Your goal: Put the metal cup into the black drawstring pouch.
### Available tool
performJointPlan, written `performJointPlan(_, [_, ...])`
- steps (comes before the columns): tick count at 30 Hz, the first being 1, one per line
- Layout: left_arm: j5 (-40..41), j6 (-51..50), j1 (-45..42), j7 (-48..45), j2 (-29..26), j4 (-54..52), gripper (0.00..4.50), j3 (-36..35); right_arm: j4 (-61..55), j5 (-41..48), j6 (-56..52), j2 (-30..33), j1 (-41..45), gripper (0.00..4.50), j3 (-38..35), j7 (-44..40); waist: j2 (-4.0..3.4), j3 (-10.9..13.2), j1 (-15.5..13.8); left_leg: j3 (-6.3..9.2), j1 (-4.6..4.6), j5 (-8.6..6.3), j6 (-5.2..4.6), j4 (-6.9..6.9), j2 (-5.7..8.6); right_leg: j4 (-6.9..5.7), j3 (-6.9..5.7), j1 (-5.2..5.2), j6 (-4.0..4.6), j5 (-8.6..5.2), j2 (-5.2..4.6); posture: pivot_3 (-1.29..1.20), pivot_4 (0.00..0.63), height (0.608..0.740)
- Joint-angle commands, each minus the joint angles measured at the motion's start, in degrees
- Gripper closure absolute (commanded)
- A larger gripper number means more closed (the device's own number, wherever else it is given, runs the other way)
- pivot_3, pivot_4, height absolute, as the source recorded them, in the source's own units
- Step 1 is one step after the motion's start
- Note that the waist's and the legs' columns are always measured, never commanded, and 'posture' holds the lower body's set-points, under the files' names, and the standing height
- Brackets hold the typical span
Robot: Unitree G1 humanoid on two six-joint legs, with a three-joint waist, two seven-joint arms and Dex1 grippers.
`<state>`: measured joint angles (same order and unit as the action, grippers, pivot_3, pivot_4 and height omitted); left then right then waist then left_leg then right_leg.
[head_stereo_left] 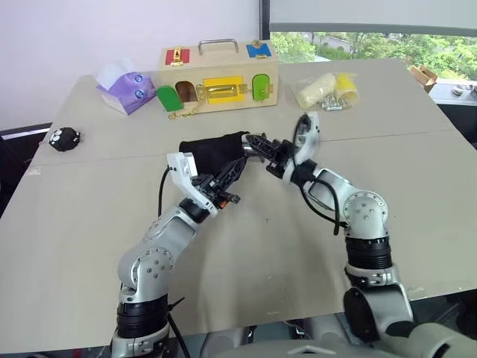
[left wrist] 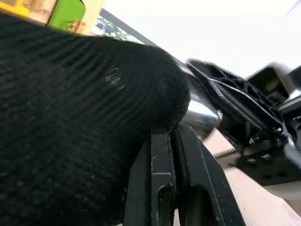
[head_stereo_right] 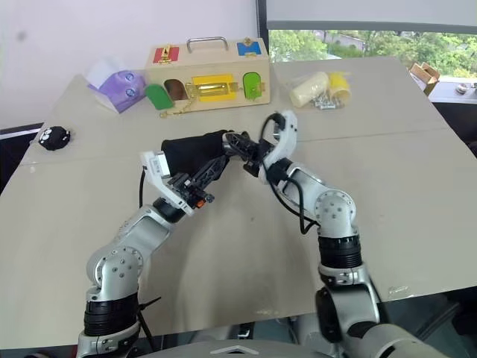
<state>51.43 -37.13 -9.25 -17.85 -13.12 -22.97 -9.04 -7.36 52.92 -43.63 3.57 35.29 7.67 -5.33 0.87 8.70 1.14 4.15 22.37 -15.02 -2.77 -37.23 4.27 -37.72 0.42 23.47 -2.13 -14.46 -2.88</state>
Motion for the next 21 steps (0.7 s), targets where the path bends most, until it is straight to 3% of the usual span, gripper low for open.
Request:
performJointPlan(1, [0.1, 0.9, -1.1, -1.0, -0.3, -0.9, 4.5, -0.1, -1.3, -15.6, 11.3, 3.9, 1.0, 4.48, 10.3, -11.5, 0.04, 0.0, -0.2, 0.0, 0.01, 0.0, 0.0, -0.01, 0.0, 0.02, 0.0, -0.02, 0.0, 0.0, -0.01, 0.0, 0.15, 0.74])
performJointPlan(4, [0.0, 1.0, -1.7, -1.2, -0.5, -0.5, 4.5, -0.3, 2.7, -32.1, 26.1, 9.4, 1.7, 4.48, 19.2, -19.1, 0.05, 0.0, -0.3, 0.0, 0.08, 0.0, 0.01, -0.09, 0.01, 0.05, -0.01, 0.0, -0.01, 0.01, -0.03, 0.0, 0.15, 0.74])
performJointPlan(8, [0.0, 1.1, -2.2, -1.5, -0.7, -0.1, 4.5, -0.4, 11.4, -46.6, 44.0, 12.9, 3.0, 4.48, 23.0, -23.5, 0.06, 0.0, -0.4, 0.0, 0.09, 0.01, 0.02, -0.12, 0.02, 0.05, 0.0, 0.01, -0.02, 0.01, -0.05, 0.0, 0.15, 0.74])
performJointPlan(14, [0.0, 1.2, -2.7, -1.5, -0.8, 0.2, 4.5, -0.6, 27.2, -71.7, 70.6, 19.5, 8.8, 4.48, 27.7, -17.7, 0.12, 0.0, -0.5, 0.01, 0.09, 0.06, 0.11, -0.12, 0.02, 0.04, 0.0, 0.01, -0.01, 0.01, -0.04, 0.0, 0.15, 0.74])
performJointPlan(21, [0.0, 0.8, -4.4, -1.8, -1.3, 0.9, 4.5, -1.1, 36.4, -80.3, 79.5, 18.7, 11.7, 4.48, 28.5, -16.7, 0.15, 0.0, -0.3, 0.03, 0.09, 0.17, 0.29, -0.11, -0.01, 0.04, 0.08, 0.0, -0.01, 0.01, 0.02, 0.0, 0.15, 0.74])
